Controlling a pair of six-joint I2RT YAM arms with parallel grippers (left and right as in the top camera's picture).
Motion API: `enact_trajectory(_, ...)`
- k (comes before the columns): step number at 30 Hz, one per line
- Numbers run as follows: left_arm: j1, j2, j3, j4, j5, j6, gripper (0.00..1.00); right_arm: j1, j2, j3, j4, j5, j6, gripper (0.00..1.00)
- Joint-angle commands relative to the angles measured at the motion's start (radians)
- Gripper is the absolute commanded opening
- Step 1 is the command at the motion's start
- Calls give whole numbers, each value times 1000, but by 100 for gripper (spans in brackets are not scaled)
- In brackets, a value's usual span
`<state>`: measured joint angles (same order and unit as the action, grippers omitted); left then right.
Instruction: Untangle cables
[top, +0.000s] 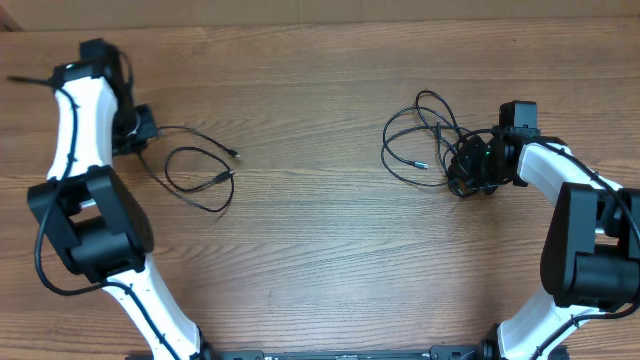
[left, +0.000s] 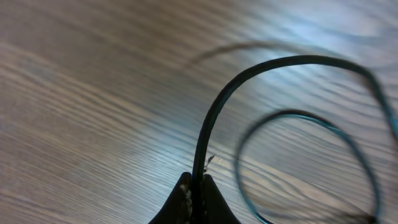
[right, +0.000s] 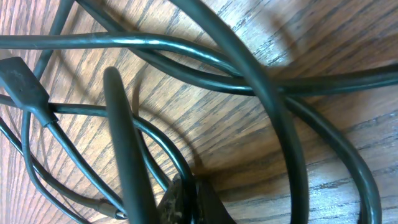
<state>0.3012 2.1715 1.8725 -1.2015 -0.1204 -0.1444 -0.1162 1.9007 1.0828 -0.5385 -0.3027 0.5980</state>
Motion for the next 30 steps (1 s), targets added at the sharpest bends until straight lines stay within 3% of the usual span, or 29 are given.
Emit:
enact_trajectory(1,55,26,13,-2,25,-36,37,10,34,-36,-13,78,-5,4)
enact_trajectory(3,88,26,13,-2,64,-35,71,10,34,-36,-14,78,-5,4)
enact_trajectory(4,106,26,16,-2,83,-35,80,10,34,-36,-14,78,-5,4)
enact_trajectory(7,149,26,23,-2,179,-35,93,10,34,-36,-14,78,-5,4)
enact_trajectory(9,173,25,31,-11,323,-34,94,10,34,-36,-14,78,-5,4)
enact_trajectory(12,179,25,34,-32,615,51,78,10,34,-36,-14,78,-5,4)
enact_trajectory(14,156,25,34,-44,706,123,59,10,34,-36,-16,78,-5,4)
enact_trajectory(18,69,26,29,-40,632,156,22,10,34,-36,-16,78,-5,4)
enact_trajectory(19,40,26,24,-32,571,156,6,10,34,-36,-16,78,-5,4)
enact_trajectory(22,-42,26,11,-19,394,156,4,10,34,-36,-17,77,-5,8)
enact_trajectory(24,-92,28,8,-12,331,143,7,10,34,-36,-17,78,-5,16)
enact_trajectory(25,-112,30,8,-8,313,127,16,10,34,-36,-17,78,-5,26)
enact_trajectory(26,-132,32,8,-5,293,104,36,10,34,-36,-17,78,-5,37)
enact_trajectory(27,-148,32,8,-2,271,82,47,10,34,-36,-16,78,-5,51)
enact_trajectory(29,-180,32,8,2,216,28,59,10,34,-36,-16,78,-5,82)
enact_trajectory(30,-191,32,8,2,198,9,64,10,34,-36,-17,78,-5,89)
